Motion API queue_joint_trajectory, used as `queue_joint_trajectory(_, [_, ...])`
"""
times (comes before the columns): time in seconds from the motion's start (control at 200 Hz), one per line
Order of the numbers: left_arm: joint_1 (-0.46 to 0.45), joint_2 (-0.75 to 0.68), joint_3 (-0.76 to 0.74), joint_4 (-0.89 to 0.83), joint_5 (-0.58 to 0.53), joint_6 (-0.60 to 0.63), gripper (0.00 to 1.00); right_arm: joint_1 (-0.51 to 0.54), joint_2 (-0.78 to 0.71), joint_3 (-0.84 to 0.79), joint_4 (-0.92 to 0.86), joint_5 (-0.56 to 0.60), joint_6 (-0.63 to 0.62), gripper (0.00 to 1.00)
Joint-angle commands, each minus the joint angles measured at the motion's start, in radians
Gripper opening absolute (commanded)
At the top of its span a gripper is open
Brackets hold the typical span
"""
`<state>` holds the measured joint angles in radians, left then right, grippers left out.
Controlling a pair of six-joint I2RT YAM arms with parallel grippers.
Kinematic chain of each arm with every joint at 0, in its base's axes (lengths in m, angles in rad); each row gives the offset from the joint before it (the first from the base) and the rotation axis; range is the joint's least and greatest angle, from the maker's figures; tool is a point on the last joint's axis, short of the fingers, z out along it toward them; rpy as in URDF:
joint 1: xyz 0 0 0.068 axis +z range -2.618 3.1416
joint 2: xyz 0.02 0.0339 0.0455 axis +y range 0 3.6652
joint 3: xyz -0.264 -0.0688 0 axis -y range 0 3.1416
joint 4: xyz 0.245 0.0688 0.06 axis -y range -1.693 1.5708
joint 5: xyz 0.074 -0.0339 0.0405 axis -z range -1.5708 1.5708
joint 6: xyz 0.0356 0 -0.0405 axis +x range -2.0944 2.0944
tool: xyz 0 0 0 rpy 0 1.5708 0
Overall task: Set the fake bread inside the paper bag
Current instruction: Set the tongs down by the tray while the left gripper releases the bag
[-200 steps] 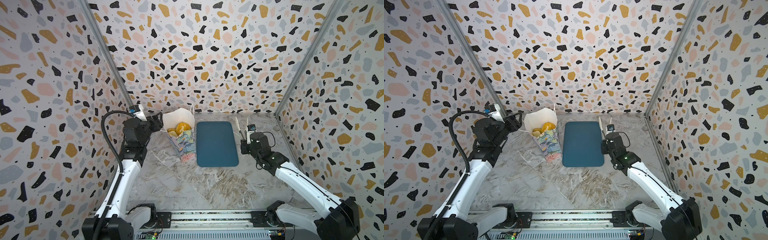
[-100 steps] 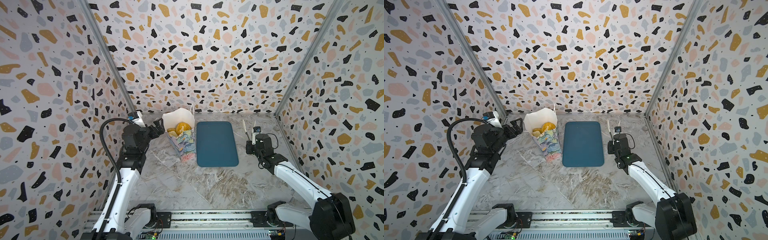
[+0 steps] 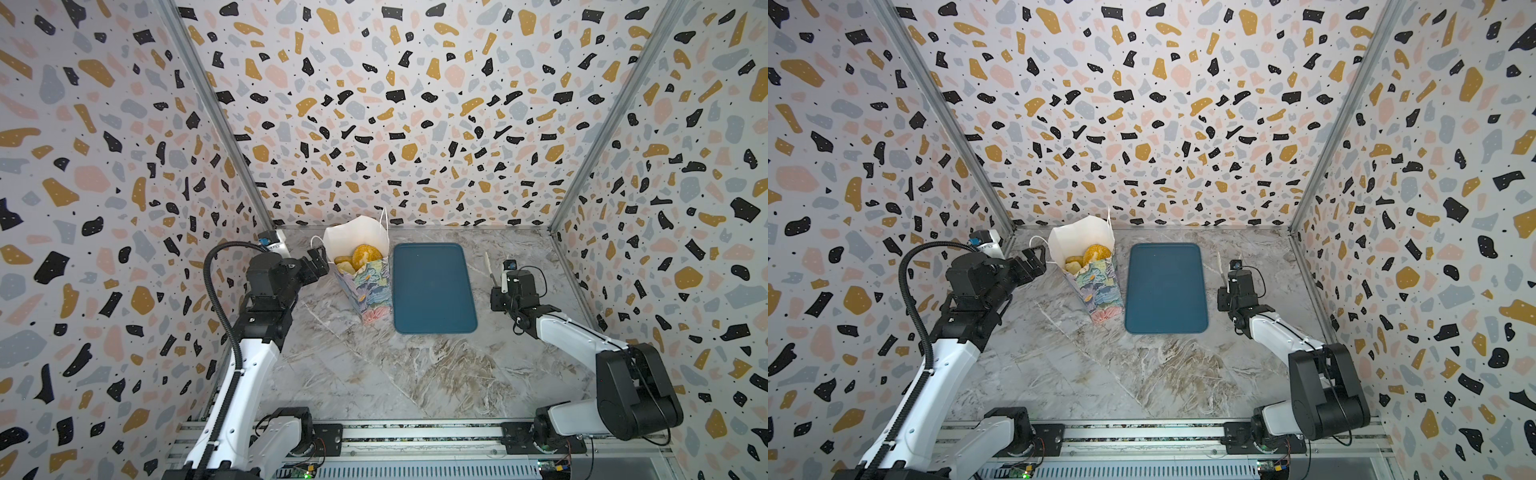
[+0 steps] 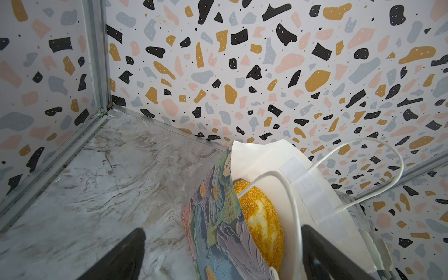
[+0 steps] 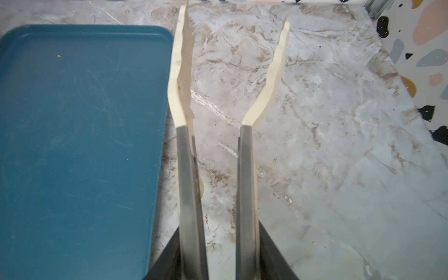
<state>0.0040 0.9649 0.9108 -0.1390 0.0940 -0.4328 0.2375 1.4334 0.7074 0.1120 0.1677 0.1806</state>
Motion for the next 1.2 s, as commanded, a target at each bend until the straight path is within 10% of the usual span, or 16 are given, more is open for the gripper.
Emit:
queue_joint_trajectory(0.0, [-0.004, -0.024, -0.039, 0.015, -0.026, 0.033, 0.99, -0.009, 0.043, 0.016, 0.072, -0.002, -0.005, 0.42])
queue_joint_trajectory(0.561, [-0.004, -0.172, -0.171, 0.036, -0.199, 0.053, 0.99, -0.020, 0.298, 0.217, -0.091, -0.012, -0.003, 0.44])
queue_joint_trajectory(1.191, [-0.004, -0.209, -0.223, 0.026, -0.353, -0.026, 0.99, -0.030, 0.206, 0.165, -0.144, -0.012, 0.019, 0.85])
